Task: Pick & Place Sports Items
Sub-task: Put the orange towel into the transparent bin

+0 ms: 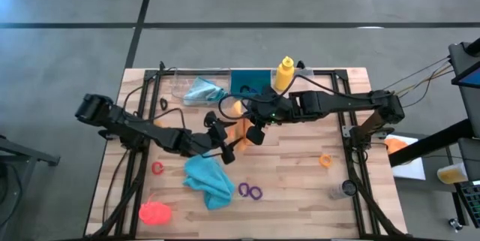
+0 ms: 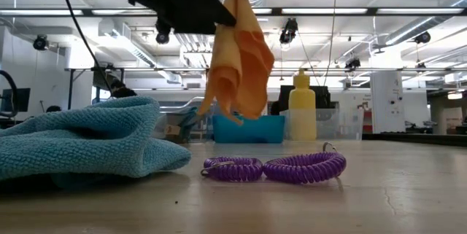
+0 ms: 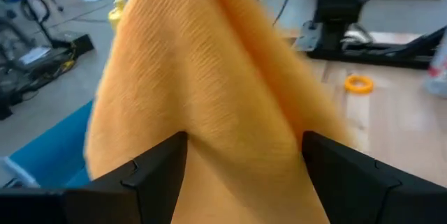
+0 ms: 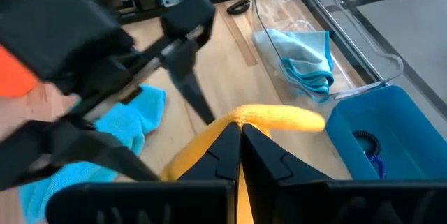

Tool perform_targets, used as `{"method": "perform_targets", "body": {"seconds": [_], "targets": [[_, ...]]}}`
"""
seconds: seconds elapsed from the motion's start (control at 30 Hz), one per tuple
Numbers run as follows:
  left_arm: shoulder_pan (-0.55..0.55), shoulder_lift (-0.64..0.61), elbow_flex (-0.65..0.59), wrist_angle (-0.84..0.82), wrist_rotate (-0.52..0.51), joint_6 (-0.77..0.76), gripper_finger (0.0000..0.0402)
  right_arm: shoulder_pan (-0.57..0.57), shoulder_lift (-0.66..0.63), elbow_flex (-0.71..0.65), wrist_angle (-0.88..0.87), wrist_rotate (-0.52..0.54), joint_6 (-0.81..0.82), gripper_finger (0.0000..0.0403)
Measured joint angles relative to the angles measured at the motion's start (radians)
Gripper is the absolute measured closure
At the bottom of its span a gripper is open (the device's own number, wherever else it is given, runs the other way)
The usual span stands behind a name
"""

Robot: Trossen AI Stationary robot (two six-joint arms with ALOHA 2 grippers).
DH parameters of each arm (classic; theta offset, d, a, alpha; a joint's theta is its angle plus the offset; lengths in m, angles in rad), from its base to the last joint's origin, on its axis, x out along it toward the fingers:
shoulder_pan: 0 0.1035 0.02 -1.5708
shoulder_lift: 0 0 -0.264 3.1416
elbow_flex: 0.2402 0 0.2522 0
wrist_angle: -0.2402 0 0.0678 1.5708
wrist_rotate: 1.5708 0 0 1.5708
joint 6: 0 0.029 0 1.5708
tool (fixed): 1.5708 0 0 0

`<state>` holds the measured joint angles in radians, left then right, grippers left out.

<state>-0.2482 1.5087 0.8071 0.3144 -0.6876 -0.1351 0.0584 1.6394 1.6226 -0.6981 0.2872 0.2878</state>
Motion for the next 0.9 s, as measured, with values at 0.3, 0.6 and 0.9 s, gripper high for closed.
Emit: {"method": "perform_targets", "body": {"seconds": [0.3,0.6,0.9], "targets": [[0.038,0.015,-0.002,-0.003,0.029,-0.005,0.0116,0.008,0.000,-0.001,0.000,0.000,-0.011,0.0392],[0.060,0.012,-0.003,0.008,0.211,0.080,0.0116,0.010,0.000,-0.010,-0.001,0.000,-0.027,0.0392],[0.060,0.012,-0.003,-0.003,0.213,0.081,0.0116,0.010,0.000,-0.010,0.000,0.000,-0.034,0.0392]]}}
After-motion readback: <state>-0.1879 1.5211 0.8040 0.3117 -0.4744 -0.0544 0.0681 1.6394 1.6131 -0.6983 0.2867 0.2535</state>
